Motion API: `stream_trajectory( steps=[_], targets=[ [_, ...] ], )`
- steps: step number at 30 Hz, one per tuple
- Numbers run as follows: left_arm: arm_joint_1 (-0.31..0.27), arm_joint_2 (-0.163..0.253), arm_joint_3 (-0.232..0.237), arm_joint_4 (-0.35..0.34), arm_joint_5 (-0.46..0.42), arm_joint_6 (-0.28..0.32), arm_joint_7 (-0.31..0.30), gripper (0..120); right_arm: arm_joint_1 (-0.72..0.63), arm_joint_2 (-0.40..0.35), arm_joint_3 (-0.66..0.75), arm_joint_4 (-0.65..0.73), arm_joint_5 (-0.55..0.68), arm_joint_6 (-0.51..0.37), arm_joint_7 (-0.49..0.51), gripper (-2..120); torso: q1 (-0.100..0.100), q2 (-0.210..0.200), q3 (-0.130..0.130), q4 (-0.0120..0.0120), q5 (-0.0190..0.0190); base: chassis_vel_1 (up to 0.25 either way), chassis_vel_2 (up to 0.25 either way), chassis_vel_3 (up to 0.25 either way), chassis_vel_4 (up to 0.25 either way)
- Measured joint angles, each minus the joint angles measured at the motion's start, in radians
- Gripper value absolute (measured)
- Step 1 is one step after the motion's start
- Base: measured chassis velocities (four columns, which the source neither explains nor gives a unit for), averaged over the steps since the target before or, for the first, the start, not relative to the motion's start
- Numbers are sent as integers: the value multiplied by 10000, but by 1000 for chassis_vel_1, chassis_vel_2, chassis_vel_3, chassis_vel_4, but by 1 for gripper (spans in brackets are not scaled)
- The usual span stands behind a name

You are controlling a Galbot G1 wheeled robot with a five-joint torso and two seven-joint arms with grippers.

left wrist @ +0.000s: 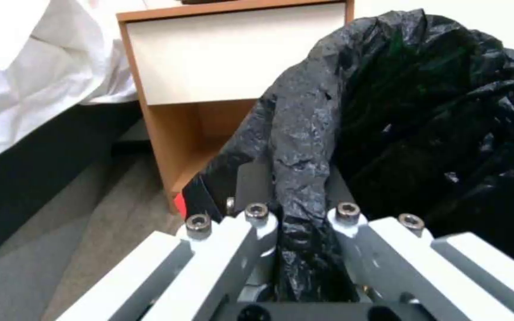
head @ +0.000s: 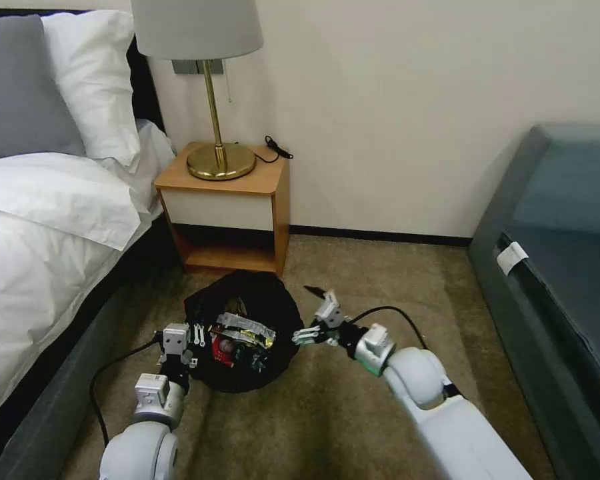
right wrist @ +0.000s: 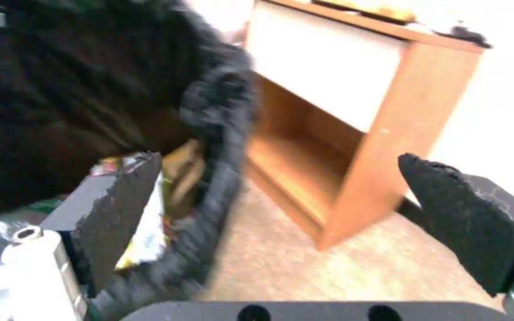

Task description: Pick up the trash bin, then pick up the garbage on the floor and place it into the trash bin.

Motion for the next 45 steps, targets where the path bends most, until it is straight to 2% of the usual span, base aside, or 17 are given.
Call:
stream_trajectory(
  steps=[4,12,16,17,19,20,22,23,24,26,27,30,35,41,45],
  targets=[
    [-16,7,-47,1,-126,1,-168,4,-298,-88,424,26,105,169,240,100,0,0,0,1,0,0,0,0,0],
    [-255,6,22,106,-1139,286,-1102,4,-854,-59,1056,-382,116,570,815,100,0,0,0,1,-1,0,0,0,0],
    [-461,17,97,157,-2675,773,-2410,4,-1118,168,1416,-735,-84,761,1001,100,0,0,0,0,-1,0,0,0,0],
    [-461,17,97,157,-2675,773,-2410,4,-1118,168,1416,-735,-84,761,1001,100,0,0,0,0,-1,0,0,0,0],
    [-568,20,108,184,-3586,989,-3136,4,-1200,296,1586,-866,-210,827,1035,100,0,0,0,2,-1,0,0,0,0],
    [-568,20,108,184,-3586,989,-3136,4,-1200,296,1586,-866,-210,827,1035,100,0,0,0,2,-1,0,0,0,0],
    [-652,39,109,209,-4379,1098,-3560,4,-1304,385,1689,-963,-349,901,1052,100,0,0,0,2,-2,0,0,0,0],
    [-715,67,102,232,-5061,1190,-3819,4,-1393,450,1753,-1013,-466,959,1055,100,0,0,0,0,-1,0,0,0,0],
    [-715,67,102,232,-5061,1190,-3819,4,-1393,450,1753,-1013,-466,959,1055,100,0,0,0,0,-1,0,0,0,0],
    [-812,140,90,341,-6258,1291,-4073,4,-1579,579,1854,-1052,-642,1074,1056,100,0,0,0,1,-2,0,0,0,0],
    [-812,140,90,341,-6258,1291,-4073,4,-1579,579,1854,-1052,-642,1074,1056,100,0,0,0,1,-2,0,0,0,0],
    [-948,208,72,517,-7267,1298,-4276,4,-1749,734,1971,-1044,-807,1133,1055,100,0,0,0,1,-2,0,0,0,0],
    [-1035,252,62,624,-7680,1304,-4422,4,-1840,820,2031,-985,-894,1140,1055,100,0,0,0,0,-1,0,0,0,0],
    [-1295,466,48,1043,-8601,1359,-4830,4,-2090,1078,2252,-776,-1321,1254,1055,100,0,0,0,0,-3,0,0,0,0],
    [-1342,574,55,1169,-8657,1462,-5086,4,-2186,1205,2317,-728,-1453,1279,1055,100,-1,0,0,1,-2,0,0,0,0]
  ],
)
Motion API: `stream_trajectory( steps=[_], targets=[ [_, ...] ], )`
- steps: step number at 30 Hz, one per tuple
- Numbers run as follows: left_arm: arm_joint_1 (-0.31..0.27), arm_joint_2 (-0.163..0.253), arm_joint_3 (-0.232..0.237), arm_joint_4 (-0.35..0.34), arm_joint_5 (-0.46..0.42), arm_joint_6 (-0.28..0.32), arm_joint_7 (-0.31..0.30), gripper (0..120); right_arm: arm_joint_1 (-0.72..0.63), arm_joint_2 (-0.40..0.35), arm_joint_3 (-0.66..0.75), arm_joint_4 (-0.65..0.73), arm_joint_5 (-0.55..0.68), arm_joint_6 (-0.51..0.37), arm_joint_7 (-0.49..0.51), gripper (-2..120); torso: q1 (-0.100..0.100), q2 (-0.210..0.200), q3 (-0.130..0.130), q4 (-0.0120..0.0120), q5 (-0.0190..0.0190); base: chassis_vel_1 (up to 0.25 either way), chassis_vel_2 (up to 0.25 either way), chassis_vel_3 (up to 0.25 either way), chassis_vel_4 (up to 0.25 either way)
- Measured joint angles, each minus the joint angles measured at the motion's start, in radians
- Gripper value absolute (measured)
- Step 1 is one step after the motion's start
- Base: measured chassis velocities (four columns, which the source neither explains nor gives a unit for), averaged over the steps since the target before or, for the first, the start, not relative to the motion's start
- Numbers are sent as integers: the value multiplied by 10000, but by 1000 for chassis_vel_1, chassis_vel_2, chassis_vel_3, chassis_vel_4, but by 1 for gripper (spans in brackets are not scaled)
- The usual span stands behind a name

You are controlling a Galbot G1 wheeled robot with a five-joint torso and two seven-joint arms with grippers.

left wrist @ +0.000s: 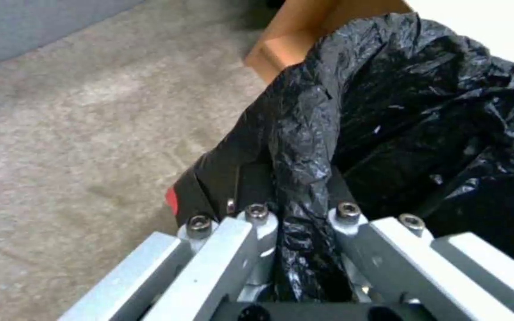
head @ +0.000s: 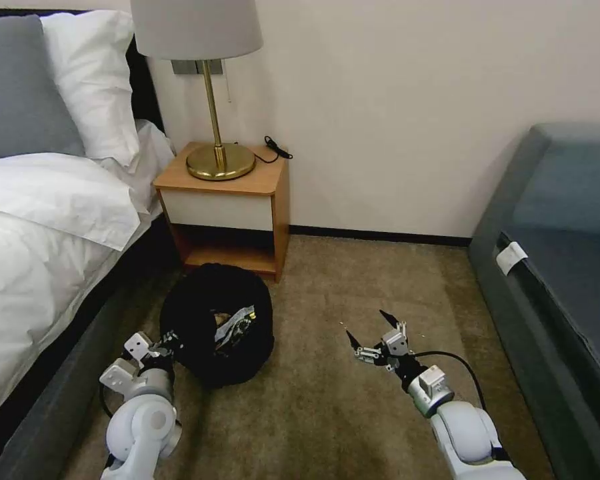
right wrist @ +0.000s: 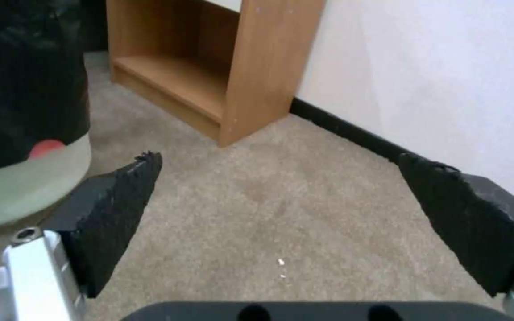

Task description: Pick up the trash bin, then pick up the garbage on the floor and place it into the trash bin.

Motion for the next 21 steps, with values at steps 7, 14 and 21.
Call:
stream_trajectory(
  steps=[7,14,21],
  targets=[
    [20,386,-69,264,-273,64,-246,4,-320,323,136,250,-382,14,0,100,1,0,0,0,0,0,0,0,0],
    [65,655,-74,294,-511,211,-377,28,-671,546,338,523,-697,4,1,100,0,0,0,1,1,0,0,0,0],
    [56,758,-17,233,-290,381,-529,54,-993,659,597,819,-758,28,11,100,0,0,0,0,0,0,0,0,0]
  ],
)
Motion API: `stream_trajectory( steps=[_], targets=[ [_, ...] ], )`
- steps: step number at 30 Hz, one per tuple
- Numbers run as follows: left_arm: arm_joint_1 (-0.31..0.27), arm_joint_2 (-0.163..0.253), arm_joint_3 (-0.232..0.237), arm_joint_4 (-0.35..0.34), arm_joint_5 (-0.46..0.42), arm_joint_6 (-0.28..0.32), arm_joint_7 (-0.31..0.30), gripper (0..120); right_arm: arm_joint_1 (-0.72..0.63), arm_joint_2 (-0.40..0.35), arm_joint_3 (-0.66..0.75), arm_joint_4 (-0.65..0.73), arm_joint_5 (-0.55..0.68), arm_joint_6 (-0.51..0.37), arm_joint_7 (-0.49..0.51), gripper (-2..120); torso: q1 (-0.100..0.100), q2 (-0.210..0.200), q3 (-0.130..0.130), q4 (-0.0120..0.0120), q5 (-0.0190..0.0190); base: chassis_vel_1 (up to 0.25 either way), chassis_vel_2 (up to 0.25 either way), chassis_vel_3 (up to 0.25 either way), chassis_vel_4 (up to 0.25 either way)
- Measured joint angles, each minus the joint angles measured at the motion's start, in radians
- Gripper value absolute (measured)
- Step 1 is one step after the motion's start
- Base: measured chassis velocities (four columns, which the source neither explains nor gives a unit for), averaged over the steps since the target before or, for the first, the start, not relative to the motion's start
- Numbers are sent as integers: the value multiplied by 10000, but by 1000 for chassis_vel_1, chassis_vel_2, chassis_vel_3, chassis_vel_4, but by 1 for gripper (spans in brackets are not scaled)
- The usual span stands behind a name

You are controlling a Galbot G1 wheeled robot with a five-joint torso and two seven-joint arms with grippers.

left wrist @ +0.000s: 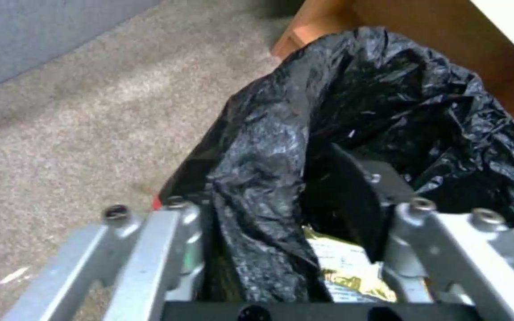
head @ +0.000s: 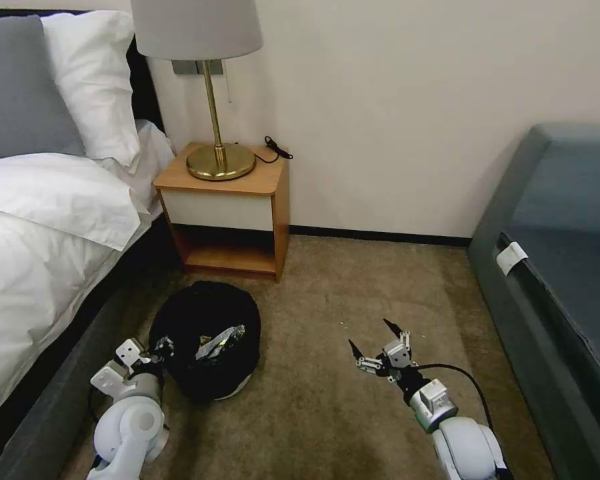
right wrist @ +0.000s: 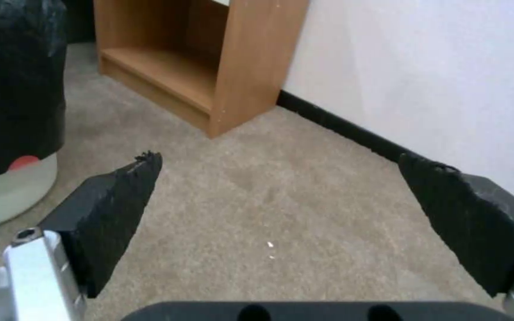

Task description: Pick up the trash bin, then pick up the garbage on the floor and place it into the trash bin.

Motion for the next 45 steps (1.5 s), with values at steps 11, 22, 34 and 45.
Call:
stream_trajectory(
  steps=[11,22,34,45],
  targets=[
    [306,107,-135,-364,1388,-82,-44,93,-223,147,175,146,0,79,17,100,0,0,0,0,1,0,0,0,0],
    [602,212,-447,-724,3910,-574,171,100,-369,304,-36,234,497,182,498,100,0,0,0,0,0,0,0,0,0],
    [905,364,45,-1103,5516,-1551,3068,100,-498,442,77,272,1017,426,912,100,0,0,0,0,1,0,0,0,0],
    [903,187,991,-1133,6733,-2322,5017,100,-616,977,278,293,1643,707,999,100,0,0,0,0,1,0,0,0,0]
  ],
)
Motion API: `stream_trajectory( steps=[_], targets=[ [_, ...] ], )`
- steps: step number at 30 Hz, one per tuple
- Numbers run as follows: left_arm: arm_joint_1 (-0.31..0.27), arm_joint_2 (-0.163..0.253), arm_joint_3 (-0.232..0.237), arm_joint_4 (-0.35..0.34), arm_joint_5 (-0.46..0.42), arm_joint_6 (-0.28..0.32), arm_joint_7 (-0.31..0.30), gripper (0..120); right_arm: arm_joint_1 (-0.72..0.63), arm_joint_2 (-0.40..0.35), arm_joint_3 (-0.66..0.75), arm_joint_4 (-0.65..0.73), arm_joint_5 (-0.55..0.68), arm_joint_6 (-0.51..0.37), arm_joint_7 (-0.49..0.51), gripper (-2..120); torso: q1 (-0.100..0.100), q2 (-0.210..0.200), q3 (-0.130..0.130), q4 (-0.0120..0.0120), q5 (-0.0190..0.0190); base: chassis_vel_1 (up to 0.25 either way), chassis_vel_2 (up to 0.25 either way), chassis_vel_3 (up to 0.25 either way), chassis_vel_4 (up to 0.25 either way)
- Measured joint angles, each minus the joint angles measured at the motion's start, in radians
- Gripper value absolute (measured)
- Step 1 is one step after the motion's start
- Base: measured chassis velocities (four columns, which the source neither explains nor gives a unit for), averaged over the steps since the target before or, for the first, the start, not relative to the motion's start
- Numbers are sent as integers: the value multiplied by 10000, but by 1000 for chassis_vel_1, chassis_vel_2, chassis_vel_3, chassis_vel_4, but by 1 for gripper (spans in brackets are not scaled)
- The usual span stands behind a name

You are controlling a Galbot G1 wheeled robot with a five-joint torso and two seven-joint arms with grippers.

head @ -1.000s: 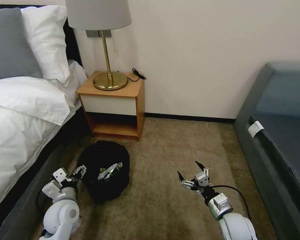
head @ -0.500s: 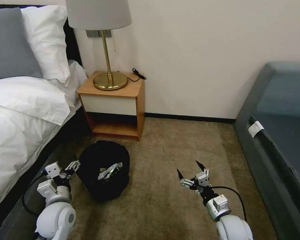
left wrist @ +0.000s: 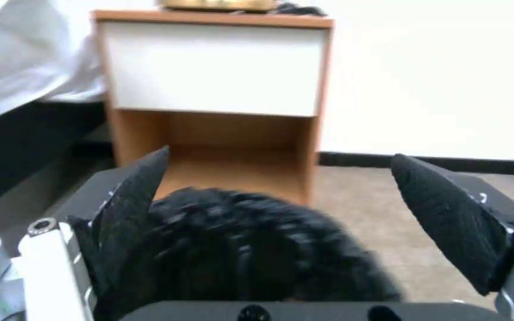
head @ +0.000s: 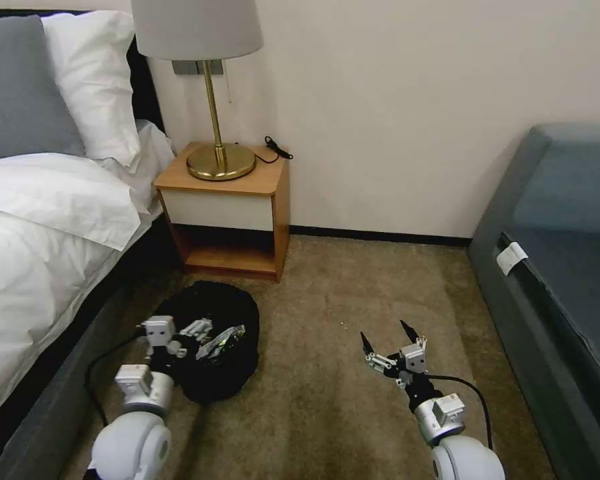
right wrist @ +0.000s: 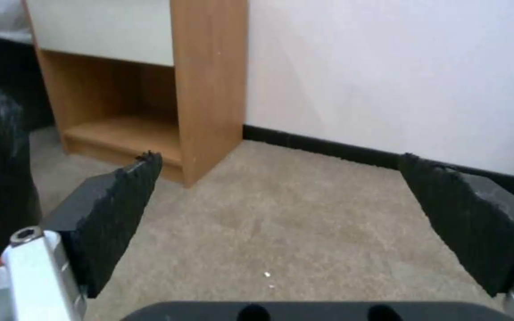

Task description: Pick up the trash bin, then pick up the garbage on the floor and place it into the trash bin.

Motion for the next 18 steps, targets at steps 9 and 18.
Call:
stream_trajectory(
  steps=[9,18],
  targets=[
    [-412,-160,723,312,388,-423,648,100,35,547,278,-205,154,227,77,100,1,0,0,-1,0,0,0,0,0],
    [-775,-185,1013,645,386,-467,703,100,207,1015,714,-548,157,541,-139,100,1,0,0,-1,0,0,0,0,0]
  ],
)
